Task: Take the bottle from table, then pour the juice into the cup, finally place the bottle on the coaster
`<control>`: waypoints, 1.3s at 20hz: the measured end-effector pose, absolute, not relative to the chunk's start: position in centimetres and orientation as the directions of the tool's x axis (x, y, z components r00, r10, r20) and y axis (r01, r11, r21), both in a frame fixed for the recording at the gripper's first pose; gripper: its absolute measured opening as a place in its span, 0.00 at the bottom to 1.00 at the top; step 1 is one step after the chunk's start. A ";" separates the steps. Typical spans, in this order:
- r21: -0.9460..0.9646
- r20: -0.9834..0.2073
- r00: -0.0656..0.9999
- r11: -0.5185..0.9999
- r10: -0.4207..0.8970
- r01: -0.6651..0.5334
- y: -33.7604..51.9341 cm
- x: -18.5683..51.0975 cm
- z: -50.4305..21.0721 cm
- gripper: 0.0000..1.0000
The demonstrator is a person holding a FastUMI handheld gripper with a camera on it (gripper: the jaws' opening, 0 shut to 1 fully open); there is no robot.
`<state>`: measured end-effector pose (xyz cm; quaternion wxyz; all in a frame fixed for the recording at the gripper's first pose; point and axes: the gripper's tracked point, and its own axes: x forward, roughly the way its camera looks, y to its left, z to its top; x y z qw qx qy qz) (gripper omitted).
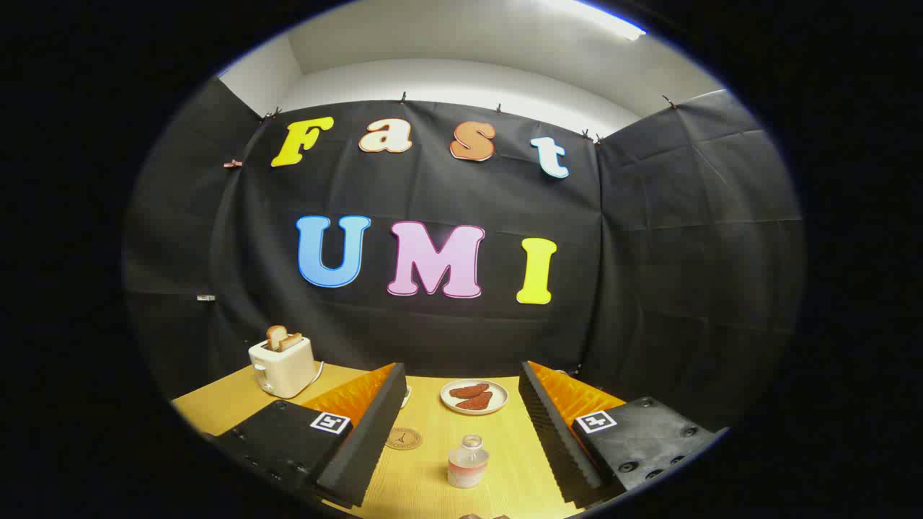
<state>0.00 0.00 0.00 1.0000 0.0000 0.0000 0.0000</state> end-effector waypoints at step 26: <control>-0.014 -0.087 0.994 0.998 0.061 -0.062 -0.4 -0.4 -5.9 0.97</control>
